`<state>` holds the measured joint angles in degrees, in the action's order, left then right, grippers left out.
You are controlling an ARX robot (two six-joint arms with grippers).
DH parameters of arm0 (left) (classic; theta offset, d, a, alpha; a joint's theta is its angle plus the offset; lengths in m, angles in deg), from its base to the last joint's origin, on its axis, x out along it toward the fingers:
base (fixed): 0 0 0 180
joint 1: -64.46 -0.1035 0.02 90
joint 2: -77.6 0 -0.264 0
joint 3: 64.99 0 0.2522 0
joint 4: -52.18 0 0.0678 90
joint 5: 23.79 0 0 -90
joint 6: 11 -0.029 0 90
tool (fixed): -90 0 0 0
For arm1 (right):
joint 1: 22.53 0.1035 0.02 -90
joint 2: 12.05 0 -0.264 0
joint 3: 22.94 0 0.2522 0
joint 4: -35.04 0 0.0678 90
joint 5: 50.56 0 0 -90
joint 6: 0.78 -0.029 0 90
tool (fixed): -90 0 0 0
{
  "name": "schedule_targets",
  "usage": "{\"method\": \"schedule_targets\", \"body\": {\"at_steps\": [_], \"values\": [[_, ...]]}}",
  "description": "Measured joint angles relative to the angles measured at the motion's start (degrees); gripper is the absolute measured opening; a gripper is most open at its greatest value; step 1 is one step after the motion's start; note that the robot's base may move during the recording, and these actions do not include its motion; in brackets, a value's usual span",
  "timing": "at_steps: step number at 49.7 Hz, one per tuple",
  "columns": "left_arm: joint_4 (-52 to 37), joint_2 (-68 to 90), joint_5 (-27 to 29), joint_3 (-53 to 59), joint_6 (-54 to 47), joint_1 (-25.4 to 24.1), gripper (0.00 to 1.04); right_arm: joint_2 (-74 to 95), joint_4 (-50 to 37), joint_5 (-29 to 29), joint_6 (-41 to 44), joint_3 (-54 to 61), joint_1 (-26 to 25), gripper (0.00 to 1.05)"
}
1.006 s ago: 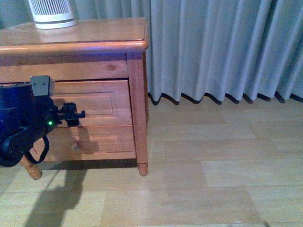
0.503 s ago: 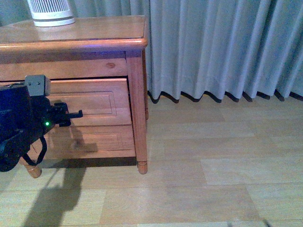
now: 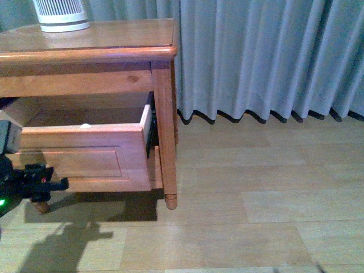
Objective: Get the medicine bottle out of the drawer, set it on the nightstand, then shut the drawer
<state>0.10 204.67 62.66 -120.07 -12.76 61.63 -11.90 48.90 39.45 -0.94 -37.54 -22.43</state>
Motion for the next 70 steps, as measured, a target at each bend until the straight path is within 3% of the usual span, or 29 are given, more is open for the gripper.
{"method": "schedule_targets", "body": {"at_steps": [11, 23, 31, 46, 59, 64, 67, 70], "values": [[0.7, -9.2, -1.1, 12.7, -0.6, -0.8, 0.25, 0.0, 0.0, 0.0, 0.0, 0.0, 0.0, 0.98], [3.5, -12.4, -0.3, 14.7, -2.1, -1.2, 0.25, 0.0, 0.0, 0.0, 0.0, 0.0, 0.0, 0.98], [4.4, -17.1, -0.6, 16.4, -3.6, -1.5, 0.58, 0.0, 0.0, 0.0, 0.0, 0.0, 0.0, 0.98], [11.3, -31.9, -0.8, 19.9, -0.9, -1.7, 1.00, 0.0, 0.0, 0.0, 0.0, 0.0, 0.0, 0.98], [32.8, -66.0, -1.8, 21.9, 4.2, 0.9, 0.98, 0.0, 0.0, 0.0, 0.0, 0.0, 0.0, 0.98], [33.9, -72.0, -1.8, 21.9, 4.9, 1.0, 0.98, 0.0, 0.0, 0.0, 0.0, 0.0, 0.0, 0.98], [30.7, -72.3, 1.6, 22.9, 4.1, 1.8, 0.91, 0.0, 0.0, 0.0, 0.0, 0.0, 0.0, 0.98], [27.3, -73.2, 3.2, 26.7, 3.1, 2.5, 0.76, 0.0, 0.0, 0.0, 0.0, 0.0, 0.0, 0.98]]}}
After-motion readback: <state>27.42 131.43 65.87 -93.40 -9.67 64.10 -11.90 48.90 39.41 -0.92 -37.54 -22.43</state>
